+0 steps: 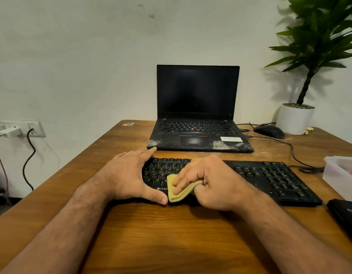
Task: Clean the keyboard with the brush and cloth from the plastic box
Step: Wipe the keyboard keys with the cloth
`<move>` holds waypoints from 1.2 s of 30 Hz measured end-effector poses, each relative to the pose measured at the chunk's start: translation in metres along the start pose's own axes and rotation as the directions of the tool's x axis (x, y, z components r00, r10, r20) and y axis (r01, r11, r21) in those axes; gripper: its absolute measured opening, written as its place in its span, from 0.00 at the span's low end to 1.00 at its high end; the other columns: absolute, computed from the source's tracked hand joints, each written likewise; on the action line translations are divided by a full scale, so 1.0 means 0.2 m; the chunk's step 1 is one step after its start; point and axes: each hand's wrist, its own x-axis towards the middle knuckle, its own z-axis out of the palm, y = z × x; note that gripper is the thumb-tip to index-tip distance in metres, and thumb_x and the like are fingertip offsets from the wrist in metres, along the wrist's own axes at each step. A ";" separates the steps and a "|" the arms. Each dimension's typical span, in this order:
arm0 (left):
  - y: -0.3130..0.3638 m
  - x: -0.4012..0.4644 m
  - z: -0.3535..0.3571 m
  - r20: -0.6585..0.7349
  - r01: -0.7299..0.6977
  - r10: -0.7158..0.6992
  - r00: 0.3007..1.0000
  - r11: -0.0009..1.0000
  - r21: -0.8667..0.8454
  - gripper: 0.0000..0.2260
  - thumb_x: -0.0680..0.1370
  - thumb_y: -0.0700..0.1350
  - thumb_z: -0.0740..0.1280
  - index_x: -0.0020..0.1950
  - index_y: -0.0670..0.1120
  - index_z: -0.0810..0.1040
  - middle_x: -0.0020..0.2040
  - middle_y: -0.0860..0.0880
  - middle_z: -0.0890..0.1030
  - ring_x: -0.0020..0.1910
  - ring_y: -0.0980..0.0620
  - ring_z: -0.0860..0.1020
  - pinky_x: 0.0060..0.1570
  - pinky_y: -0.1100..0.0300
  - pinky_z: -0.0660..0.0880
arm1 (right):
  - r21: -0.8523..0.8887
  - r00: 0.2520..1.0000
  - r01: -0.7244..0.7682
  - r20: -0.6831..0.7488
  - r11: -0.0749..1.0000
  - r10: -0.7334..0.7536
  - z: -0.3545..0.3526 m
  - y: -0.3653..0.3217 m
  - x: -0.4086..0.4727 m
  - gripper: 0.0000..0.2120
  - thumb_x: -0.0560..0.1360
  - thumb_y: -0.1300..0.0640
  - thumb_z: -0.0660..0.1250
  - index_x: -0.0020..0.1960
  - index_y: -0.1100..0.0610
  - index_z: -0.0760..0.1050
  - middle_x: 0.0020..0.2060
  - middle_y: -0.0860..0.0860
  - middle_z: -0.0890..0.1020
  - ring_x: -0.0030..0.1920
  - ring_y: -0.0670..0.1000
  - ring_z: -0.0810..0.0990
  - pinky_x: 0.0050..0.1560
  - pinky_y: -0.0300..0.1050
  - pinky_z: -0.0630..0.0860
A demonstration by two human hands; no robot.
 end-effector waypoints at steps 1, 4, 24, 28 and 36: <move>0.00 0.00 0.00 -0.003 -0.003 0.003 1.000 1.000 0.003 0.68 0.47 0.85 0.61 0.81 0.56 0.49 0.79 0.56 0.59 0.77 0.56 0.59 0.76 0.48 0.56 | -0.043 1.000 -0.004 -0.002 0.999 0.004 0.01 0.01 0.01 0.25 0.65 0.70 0.60 0.48 0.46 0.87 0.51 0.40 0.85 0.56 0.36 0.77 0.58 0.33 0.75; 0.00 0.00 0.00 0.001 -0.016 0.016 1.000 1.000 0.019 0.67 0.47 0.85 0.61 0.81 0.56 0.49 0.79 0.56 0.58 0.77 0.56 0.58 0.77 0.49 0.56 | -0.231 0.994 -0.079 -0.093 0.970 0.059 0.00 0.06 0.06 0.28 0.68 0.69 0.60 0.58 0.45 0.84 0.60 0.39 0.81 0.62 0.40 0.72 0.67 0.30 0.63; -0.03 0.01 0.01 -0.001 -0.068 0.068 0.998 0.998 -0.002 0.66 0.50 0.85 0.59 0.81 0.55 0.48 0.80 0.55 0.57 0.77 0.58 0.55 0.78 0.53 0.42 | -0.215 1.000 -0.022 -0.022 0.976 0.018 0.01 0.02 0.06 0.25 0.67 0.68 0.61 0.51 0.45 0.86 0.55 0.37 0.83 0.58 0.42 0.73 0.62 0.37 0.69; -0.03 0.00 0.01 0.010 -0.063 0.063 0.998 0.998 0.001 0.65 0.50 0.84 0.59 0.81 0.55 0.47 0.80 0.55 0.56 0.77 0.57 0.54 0.77 0.55 0.41 | -0.266 0.994 -0.091 -0.080 0.960 0.072 0.04 0.10 0.14 0.29 0.71 0.68 0.60 0.61 0.41 0.81 0.60 0.38 0.81 0.55 0.45 0.70 0.62 0.42 0.70; 0.04 0.07 -0.02 0.102 -0.086 0.084 0.991 0.996 0.014 0.67 0.50 0.83 0.63 0.81 0.54 0.43 0.79 0.54 0.59 0.78 0.55 0.53 0.77 0.49 0.37 | -0.257 0.984 -0.163 -0.110 0.953 0.139 -0.01 0.16 0.15 0.30 0.70 0.69 0.59 0.61 0.42 0.81 0.61 0.36 0.80 0.58 0.45 0.70 0.62 0.39 0.68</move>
